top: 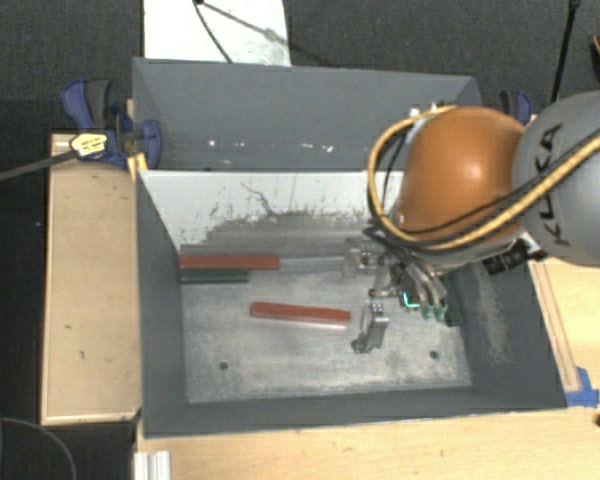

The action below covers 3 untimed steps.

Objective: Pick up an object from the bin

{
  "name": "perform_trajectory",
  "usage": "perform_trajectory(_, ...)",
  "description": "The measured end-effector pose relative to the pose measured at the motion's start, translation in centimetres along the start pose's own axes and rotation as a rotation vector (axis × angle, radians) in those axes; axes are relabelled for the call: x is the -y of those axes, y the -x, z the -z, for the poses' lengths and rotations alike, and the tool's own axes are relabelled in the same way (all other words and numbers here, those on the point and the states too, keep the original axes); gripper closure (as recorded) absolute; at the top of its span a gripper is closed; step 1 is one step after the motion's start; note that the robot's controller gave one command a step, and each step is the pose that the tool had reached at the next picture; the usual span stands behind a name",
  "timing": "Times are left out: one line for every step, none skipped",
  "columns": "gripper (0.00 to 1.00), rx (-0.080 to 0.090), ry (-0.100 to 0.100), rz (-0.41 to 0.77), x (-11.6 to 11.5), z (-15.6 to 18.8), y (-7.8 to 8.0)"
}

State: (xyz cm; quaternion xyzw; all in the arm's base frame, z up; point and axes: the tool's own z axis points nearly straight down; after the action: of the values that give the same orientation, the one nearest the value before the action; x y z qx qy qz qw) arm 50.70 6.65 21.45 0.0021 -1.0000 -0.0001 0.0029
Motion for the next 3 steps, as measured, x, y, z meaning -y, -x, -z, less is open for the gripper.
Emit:
perform_trajectory(0.0,0.001,0.0,0.167,-3.4,-14.8,4.8)
perform_trajectory(1.0,0.006,0.0,0.161,-3.3,-14.3,5.0)
perform_trajectory(1.0,0.015,-0.002,0.534,-3.6,1.0,3.5)
